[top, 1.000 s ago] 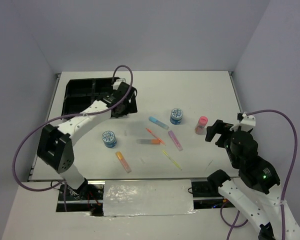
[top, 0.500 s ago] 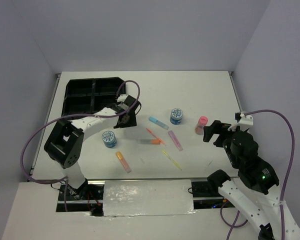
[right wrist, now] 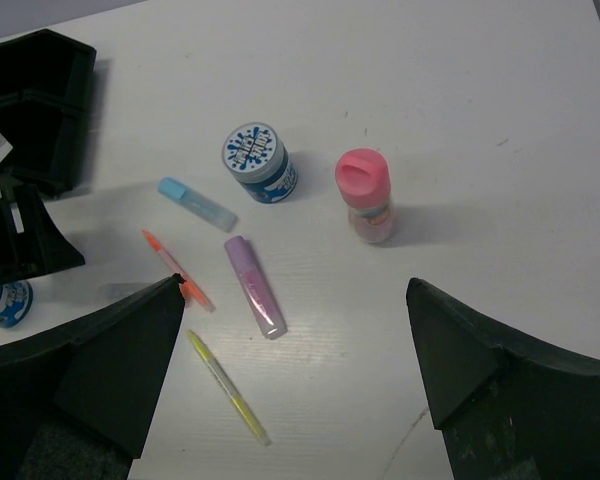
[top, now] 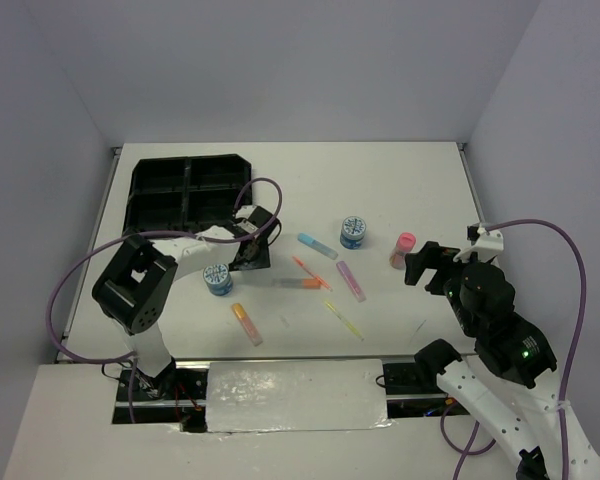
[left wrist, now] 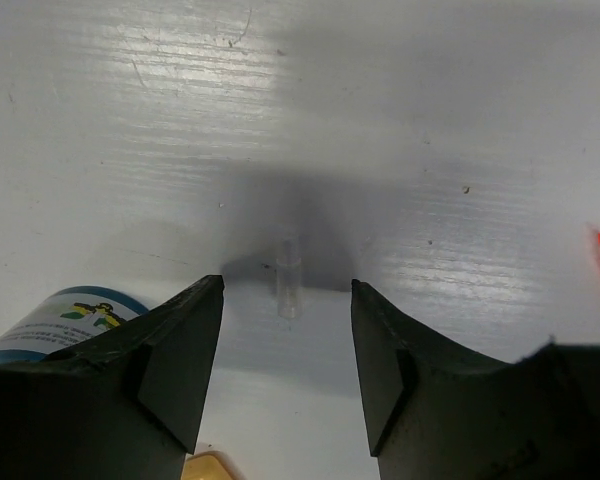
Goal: Sort the stationery into containers
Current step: Pick up the pen from the center of the board.
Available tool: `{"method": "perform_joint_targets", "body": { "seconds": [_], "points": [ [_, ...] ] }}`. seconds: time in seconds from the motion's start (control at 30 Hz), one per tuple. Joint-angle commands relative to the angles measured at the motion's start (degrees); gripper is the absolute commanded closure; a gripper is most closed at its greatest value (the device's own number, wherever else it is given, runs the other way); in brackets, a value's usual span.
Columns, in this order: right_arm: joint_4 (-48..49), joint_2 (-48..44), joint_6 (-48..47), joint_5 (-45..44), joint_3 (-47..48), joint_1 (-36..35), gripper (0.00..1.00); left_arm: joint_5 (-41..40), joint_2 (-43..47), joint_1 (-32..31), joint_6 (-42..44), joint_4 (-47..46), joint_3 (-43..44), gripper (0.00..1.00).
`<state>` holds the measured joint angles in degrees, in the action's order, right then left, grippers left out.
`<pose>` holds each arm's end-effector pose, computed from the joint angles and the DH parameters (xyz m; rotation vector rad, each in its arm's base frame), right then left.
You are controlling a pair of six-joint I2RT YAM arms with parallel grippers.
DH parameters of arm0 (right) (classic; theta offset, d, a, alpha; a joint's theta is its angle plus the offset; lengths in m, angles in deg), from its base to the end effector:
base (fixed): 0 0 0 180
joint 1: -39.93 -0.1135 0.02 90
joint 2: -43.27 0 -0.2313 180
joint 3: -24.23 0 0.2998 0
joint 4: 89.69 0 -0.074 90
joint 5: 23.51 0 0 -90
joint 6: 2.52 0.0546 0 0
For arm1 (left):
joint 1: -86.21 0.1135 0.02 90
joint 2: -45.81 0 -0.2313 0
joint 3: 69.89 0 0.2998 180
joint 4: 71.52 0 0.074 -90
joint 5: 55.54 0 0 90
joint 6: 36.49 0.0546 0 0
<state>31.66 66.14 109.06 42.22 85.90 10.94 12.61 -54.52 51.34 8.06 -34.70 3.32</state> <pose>0.1482 0.0564 0.3492 0.1608 1.8834 0.1972 0.3259 -0.2023 0.0924 -0.3491 2.5328 -0.0044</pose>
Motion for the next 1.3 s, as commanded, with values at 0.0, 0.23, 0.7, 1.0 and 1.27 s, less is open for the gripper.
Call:
{"method": "perform_joint_targets", "body": {
  "seconds": [0.0, 0.23, 0.7, 1.0, 1.27],
  "points": [
    [2.6, -0.2, -0.6, 0.6, -0.2, -0.2, 0.00, 0.8, -0.6, -0.3, -1.1, -1.9, -0.6, 0.35],
    [2.1, -0.1, -0.5, 0.8, 0.3, -0.2, 0.00, 1.5, -1.8, -0.3, -1.0, -2.9, -1.3, 0.65],
    [8.1, 7.0, -2.2, 19.4, -4.1, -0.1, 0.00, 7.3, 7.4, -1.2, 1.8, -3.7, -0.8, 1.00],
    [6.5, 38.2, -2.1, 15.8, -4.6, -13.5, 0.03, 0.6, 33.3, -1.0, 5.6, 8.5, 6.7, 1.00],
    [8.8, 55.8, -1.3, 15.0, -2.5, -22.8, 0.20, -3.0, 52.2, -0.6, 14.9, 13.9, 2.2, 1.00]
  ]
}}
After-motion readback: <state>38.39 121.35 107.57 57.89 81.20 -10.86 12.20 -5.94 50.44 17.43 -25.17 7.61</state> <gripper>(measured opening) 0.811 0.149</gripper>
